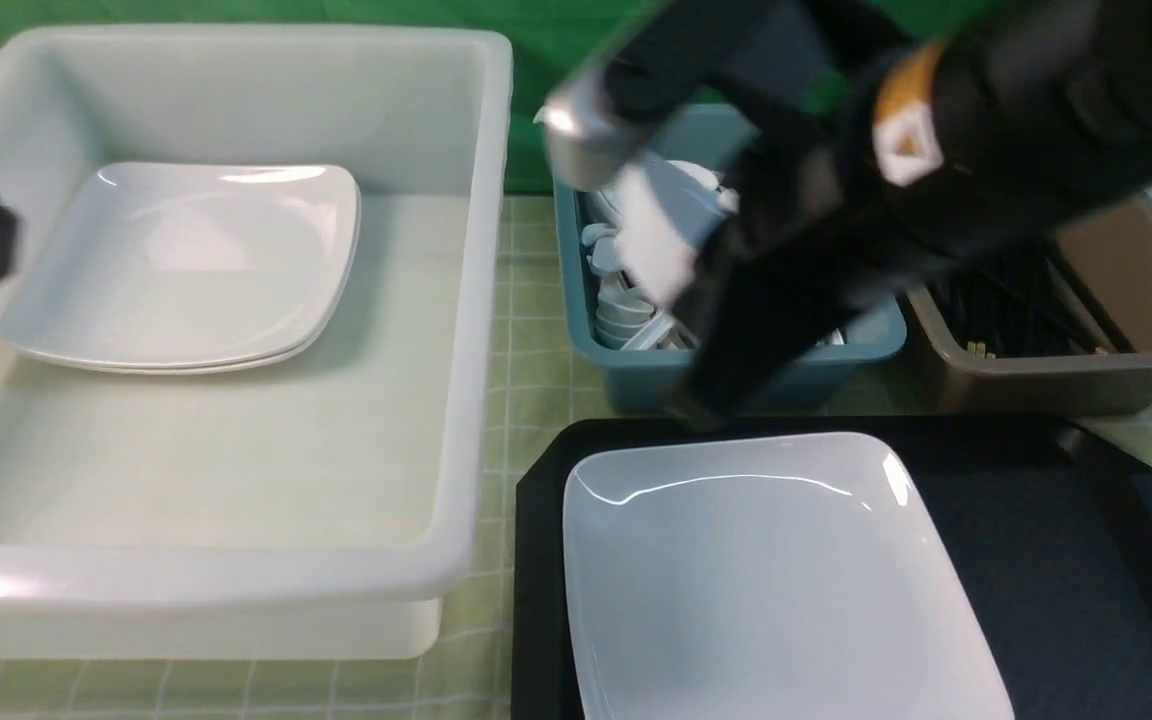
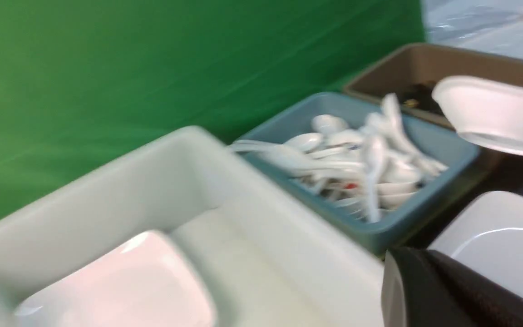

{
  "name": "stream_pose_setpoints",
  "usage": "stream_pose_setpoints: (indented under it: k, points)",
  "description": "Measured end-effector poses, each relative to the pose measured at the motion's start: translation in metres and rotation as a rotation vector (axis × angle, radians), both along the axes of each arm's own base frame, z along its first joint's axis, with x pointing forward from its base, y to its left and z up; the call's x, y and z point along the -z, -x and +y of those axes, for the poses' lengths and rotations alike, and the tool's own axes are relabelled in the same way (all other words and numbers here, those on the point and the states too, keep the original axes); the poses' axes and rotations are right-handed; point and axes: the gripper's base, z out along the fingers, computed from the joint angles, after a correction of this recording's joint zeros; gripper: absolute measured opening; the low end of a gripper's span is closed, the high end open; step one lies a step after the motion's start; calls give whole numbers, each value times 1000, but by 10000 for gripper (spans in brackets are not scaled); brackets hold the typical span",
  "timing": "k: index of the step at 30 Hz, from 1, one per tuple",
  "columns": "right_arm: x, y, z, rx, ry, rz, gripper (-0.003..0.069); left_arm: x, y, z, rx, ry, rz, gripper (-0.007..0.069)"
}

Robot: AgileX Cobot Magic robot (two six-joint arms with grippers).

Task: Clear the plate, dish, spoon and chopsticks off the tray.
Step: Use the right arm to put the small plate into the large storage box on the left

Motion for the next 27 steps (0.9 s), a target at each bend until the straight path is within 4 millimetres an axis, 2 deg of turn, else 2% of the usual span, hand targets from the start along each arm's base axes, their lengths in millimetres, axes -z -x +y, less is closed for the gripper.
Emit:
stream_pose_setpoints:
  k: [2,4,6,7,10,12,13,14,18,25,27]
  points:
    - [-7,0,53,-165,-31,-56,63,-2,21,20,-83,2,-7,6]
    - [4,-7,90,-251,-26,-57,63,0,32,29,-111,21,6,6]
    - [13,-12,106,-275,-16,-49,63,1,39,33,-115,29,-1,6]
    - [28,-21,125,-296,11,-30,63,2,47,37,-120,45,-2,6]
    - [71,-42,157,-325,93,5,63,3,58,43,-115,74,-13,6]
    - [93,-53,170,-329,120,18,63,3,60,43,-109,86,-10,6]
    - [93,-55,170,-328,118,16,63,3,60,43,-107,88,-5,6]
    - [113,-64,177,-325,147,37,63,4,61,42,-97,95,8,6]
    - [146,-79,182,-308,197,81,63,5,62,40,-66,99,23,6]
    - [149,-78,183,-318,193,105,80,5,62,39,-60,96,22,6]
    - [150,-77,183,-320,200,115,145,5,62,39,-59,97,21,6]
